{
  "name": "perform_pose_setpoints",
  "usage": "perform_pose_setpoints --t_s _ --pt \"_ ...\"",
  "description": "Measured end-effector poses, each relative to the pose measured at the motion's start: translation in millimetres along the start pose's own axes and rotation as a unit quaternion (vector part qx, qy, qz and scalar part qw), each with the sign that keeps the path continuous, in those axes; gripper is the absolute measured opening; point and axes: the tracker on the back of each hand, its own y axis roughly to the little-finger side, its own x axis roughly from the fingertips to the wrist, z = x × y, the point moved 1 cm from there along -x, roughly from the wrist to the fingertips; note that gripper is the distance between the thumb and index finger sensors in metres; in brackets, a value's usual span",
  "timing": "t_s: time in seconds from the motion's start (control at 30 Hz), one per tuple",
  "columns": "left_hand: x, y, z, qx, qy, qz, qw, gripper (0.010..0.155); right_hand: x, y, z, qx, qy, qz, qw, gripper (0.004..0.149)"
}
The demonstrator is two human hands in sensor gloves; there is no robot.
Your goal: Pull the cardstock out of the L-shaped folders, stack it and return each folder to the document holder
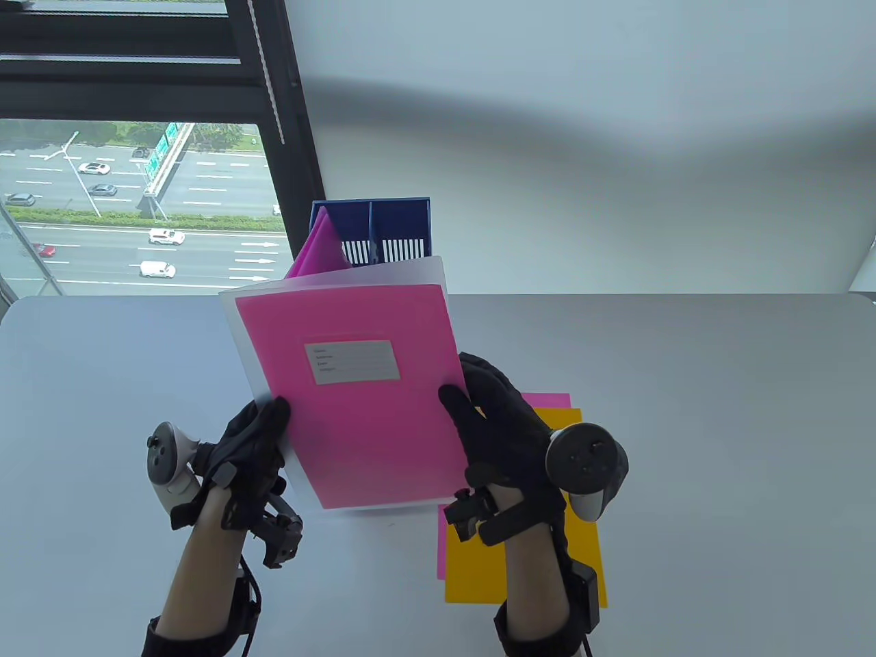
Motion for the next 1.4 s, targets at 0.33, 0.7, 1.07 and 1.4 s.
perform_pose_setpoints --t_s 0.33,0.7,1.07,1.4 --pt "-1.6 -0.6 0.0 0.006 0.03 0.009 0.999 0.042 -2.6 14.1 -5.7 -0.225 -0.159 -0.051 0.96 0.043" --pt "-0.9 -1.9 -2.8 -0.004 0.015 0.005 1.0 0.042 -5.2 9.0 -3.5 -0.115 -0.141 -0.065 0.981 0.038" --pt "-0.1 1.8 -4.6 -0.009 -0.001 -0.004 1.0 0.042 0.0 -12.7 -6.2 0.048 -0.062 -0.039 0.996 0.038" --pt "-0.2 -3.0 -5.8 -0.029 -0.004 0.013 0.999 0.042 2.3 -20.4 -10.3 0.094 -0.062 -0.018 0.993 0.037"
